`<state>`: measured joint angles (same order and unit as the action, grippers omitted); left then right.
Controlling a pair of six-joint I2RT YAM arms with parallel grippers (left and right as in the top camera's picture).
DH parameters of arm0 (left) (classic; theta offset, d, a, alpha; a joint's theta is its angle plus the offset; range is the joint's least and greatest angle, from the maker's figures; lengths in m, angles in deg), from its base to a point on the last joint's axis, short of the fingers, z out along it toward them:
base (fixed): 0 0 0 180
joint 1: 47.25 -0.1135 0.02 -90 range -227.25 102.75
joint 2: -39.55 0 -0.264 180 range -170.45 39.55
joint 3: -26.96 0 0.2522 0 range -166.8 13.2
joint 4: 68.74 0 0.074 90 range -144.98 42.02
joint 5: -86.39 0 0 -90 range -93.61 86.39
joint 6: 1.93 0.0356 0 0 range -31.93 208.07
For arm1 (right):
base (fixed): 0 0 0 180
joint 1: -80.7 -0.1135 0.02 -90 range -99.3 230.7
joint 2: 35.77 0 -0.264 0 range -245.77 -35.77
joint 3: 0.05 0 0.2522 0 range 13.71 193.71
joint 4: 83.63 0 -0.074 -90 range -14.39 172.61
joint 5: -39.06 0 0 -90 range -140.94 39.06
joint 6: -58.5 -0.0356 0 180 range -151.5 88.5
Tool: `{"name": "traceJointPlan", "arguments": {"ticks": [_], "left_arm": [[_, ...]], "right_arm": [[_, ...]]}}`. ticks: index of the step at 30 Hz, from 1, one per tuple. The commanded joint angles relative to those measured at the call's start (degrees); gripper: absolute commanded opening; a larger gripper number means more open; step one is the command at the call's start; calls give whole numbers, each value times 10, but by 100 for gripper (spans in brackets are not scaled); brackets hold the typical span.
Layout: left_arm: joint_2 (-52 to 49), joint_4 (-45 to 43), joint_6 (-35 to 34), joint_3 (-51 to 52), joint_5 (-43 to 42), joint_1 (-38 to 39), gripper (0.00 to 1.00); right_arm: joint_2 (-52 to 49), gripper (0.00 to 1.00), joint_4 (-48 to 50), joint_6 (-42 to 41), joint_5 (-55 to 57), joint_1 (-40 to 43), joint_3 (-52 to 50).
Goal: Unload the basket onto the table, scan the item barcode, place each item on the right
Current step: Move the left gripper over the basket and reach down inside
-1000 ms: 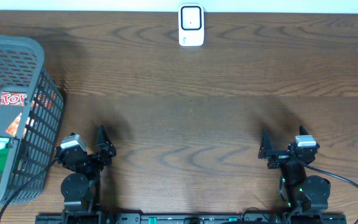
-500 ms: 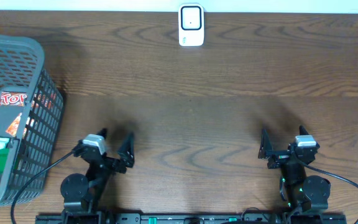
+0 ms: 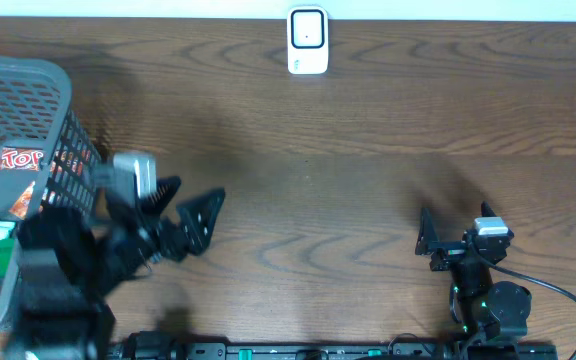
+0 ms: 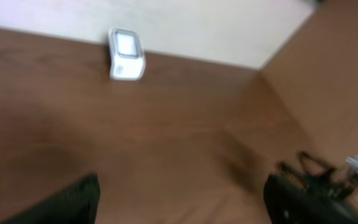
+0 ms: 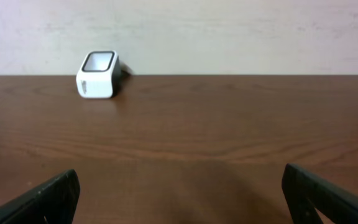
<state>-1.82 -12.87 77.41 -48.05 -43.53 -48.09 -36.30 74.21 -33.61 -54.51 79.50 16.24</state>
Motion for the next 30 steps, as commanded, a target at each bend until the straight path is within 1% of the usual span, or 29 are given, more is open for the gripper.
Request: {"name": "traceJointPlan", "arguments": {"ticks": [1, 2, 3, 5, 9, 10, 13, 15, 18, 21, 23, 24, 25, 27, 28, 30], "left_arm": [[-92, 65, 30, -101, -44, 0, 85], [-112, 100, 30, -110, -45, 0, 98], [-131, 123, 31, -112, -61, 0, 98], [-159, 126, 69, -112, -70, 0, 98], [-215, 141, 50, -128, -67, -1, 98], [-228, 150, 51, -141, -50, -1, 98], [-263, 197, 50, -208, 73, -1, 98], [-285, 237, 49, -278, 158, -1, 98], [-313, 290, 14, -389, 268, -6, 98], [-341, 350, -52, -504, 379, -34, 98], [-358, 407, -145, -573, 484, -73, 98], [-365, 431, -177, -597, 518, -97, 98], [-370, 447, -192, -611, 531, -123, 98], [-376, 460, -192, -616, 525, -177, 98], [-385, 474, -192, -616, 524, -221, 98], [-402, 491, -192, -616, 524, -272, 98]], "right_arm": [[0, 99, 0, 5, 3, 4, -2], [0, 99, 0, 5, 3, 4, -2], [0, 99, 0, 5, 3, 4, -2], [0, 99, 0, 5, 3, 4, -2], [0, 99, 0, 5, 3, 4, -2], [0, 99, 0, 5, 3, 4, -2], [0, 99, 0, 5, 3, 4, -2], [0, 99, 0, 5, 3, 4, -2], [0, 99, 0, 5, 3, 4, -2], [0, 99, 0, 5, 3, 4, -2], [0, 99, 0, 5, 3, 4, -2], [0, 99, 0, 5, 3, 4, -2], [0, 99, 0, 5, 3, 4, -2], [0, 99, 0, 5, 3, 4, -2], [0, 99, 0, 5, 3, 4, -2], [0, 99, 0, 5, 3, 4, -2]]}}
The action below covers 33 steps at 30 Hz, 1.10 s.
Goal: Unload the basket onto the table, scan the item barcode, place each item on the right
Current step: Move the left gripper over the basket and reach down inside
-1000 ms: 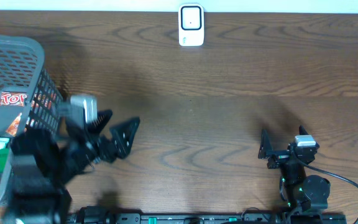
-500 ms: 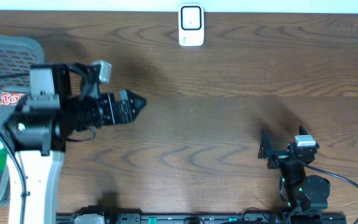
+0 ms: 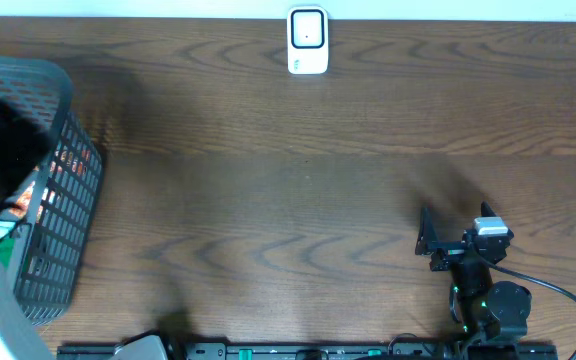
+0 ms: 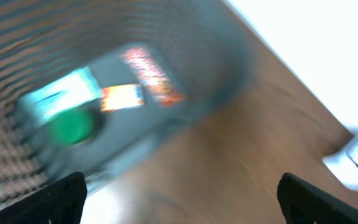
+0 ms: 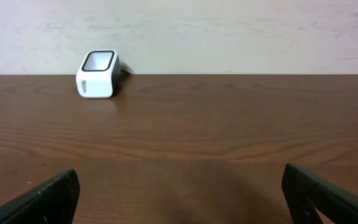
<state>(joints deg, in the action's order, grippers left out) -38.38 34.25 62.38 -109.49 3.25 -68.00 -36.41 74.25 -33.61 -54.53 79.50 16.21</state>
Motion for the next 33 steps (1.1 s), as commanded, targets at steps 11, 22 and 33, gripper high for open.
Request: {"name": "traceJointPlan", "arguments": {"ticks": [11, 22, 33], "left_arm": [[-151, 67, -89, 26, 17, -276, 98], [-163, -94, -91, 276, 15, -290, 98], [-163, -240, -74, 428, 17, -290, 98]], "right_arm": [[1, 99, -1, 5, 3, 4, -2], [1, 99, -1, 5, 3, 4, -2], [1, 99, -1, 5, 3, 4, -2]]}}
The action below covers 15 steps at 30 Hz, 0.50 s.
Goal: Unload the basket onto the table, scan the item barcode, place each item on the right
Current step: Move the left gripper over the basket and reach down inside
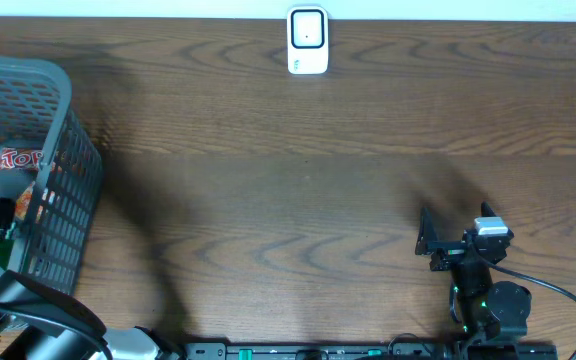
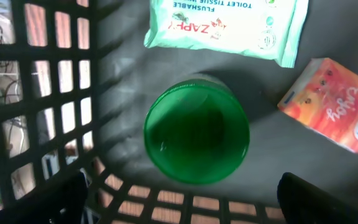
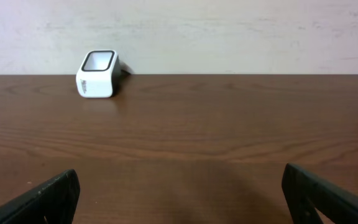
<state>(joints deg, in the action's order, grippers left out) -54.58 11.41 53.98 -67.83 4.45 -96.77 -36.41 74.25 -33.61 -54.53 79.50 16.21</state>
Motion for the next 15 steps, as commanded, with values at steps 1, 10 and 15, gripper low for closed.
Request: {"name": "traceJointPlan", "arguments": {"ticks": [1, 10, 15], "left_arm": [[-1, -15, 10, 13, 5, -3, 98], [-1, -49, 15, 42, -1, -23, 98], [-2, -66, 21, 52, -1, -24, 98]], "right_arm": [[1, 99, -1, 5, 3, 4, -2], [1, 99, -1, 5, 3, 4, -2], [1, 99, -1, 5, 3, 4, -2]]}}
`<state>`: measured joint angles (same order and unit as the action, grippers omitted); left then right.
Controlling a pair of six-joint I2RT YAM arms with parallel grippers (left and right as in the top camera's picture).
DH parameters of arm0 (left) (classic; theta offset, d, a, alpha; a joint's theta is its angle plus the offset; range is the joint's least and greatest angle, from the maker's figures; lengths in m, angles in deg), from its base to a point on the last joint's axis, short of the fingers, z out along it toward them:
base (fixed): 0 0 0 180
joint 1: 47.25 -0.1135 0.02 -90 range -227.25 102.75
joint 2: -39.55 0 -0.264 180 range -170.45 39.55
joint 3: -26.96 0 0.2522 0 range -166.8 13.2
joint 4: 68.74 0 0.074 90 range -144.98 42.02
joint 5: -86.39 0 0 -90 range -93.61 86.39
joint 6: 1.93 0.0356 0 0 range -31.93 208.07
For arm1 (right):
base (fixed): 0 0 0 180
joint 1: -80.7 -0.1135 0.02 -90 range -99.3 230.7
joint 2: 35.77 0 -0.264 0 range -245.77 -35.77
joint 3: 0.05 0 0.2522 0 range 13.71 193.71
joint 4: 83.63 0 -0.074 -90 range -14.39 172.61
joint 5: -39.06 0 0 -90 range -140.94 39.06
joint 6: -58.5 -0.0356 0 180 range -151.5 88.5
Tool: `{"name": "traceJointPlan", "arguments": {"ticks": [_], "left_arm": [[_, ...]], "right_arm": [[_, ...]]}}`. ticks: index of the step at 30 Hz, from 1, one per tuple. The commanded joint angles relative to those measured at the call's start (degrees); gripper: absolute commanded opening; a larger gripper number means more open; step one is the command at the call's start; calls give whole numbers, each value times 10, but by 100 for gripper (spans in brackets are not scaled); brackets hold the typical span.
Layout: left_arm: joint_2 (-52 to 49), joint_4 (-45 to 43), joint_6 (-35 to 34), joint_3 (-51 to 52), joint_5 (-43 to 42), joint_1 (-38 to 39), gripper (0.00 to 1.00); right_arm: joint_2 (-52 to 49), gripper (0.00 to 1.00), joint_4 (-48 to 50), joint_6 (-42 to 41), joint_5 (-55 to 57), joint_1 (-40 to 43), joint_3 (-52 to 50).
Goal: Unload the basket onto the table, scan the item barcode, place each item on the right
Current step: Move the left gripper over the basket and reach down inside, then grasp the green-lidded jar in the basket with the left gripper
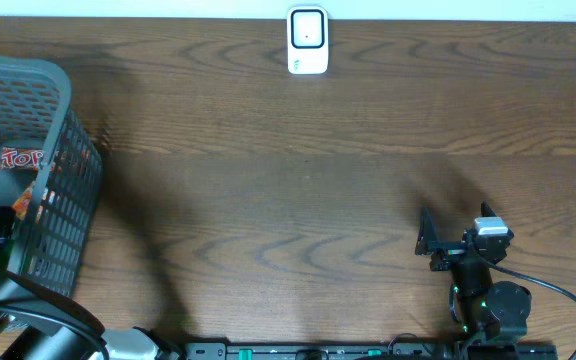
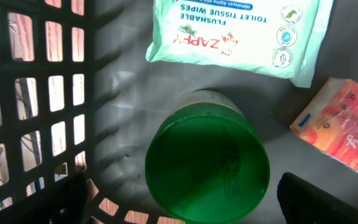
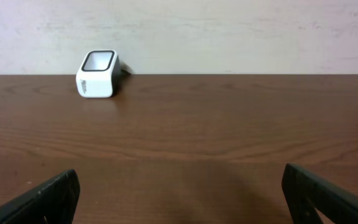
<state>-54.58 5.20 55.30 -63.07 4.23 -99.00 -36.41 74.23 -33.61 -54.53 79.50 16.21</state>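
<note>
Inside the grey basket (image 1: 63,215) at the table's left, my left gripper (image 2: 182,205) hangs open just above a green-lidded jar (image 2: 207,171). Its fingers (image 2: 325,198) stand wide to either side of the lid. Beside the jar lie a mint pack of toilet wipes (image 2: 235,34) and an orange tissue pack (image 2: 340,127). The white barcode scanner (image 1: 307,40) stands at the table's far edge, and the same scanner (image 3: 97,74) shows in the right wrist view. My right gripper (image 3: 179,196) rests open and empty near the front right.
The basket's lattice wall (image 2: 39,93) rises close on the left of my left gripper. A red snack packet (image 1: 20,158) lies in the basket too. My right arm (image 1: 473,265) sits folded at the front right, a cable trailing from it.
My left gripper has come a little lower over the green-lidded jar, which now looks larger and more centred between the fingers. The right arm has not moved.
My left gripper was first open over the table just right of the basket. Then it was above the basket, with the view blurred. Then it was inside the basket over the green jar, and now hangs closer to it. The right arm stayed still.
</note>
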Motion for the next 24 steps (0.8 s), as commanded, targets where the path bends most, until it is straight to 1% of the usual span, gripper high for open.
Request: {"name": "traceJointPlan", "arguments": {"ticks": [1, 6, 19, 24], "left_arm": [[-2, -5, 8, 5, 1, -2, 98], [-2, -22, 8, 17, 1, -2, 98], [-4, -94, 8, 86, 1, -2, 98], [-23, -113, 8, 93, 1, -2, 98]], "right_arm": [[1, 99, 0, 5, 3, 4, -2], [1, 99, 0, 5, 3, 4, -2], [1, 99, 0, 5, 3, 4, -2], [1, 99, 0, 5, 3, 4, -2]]}}
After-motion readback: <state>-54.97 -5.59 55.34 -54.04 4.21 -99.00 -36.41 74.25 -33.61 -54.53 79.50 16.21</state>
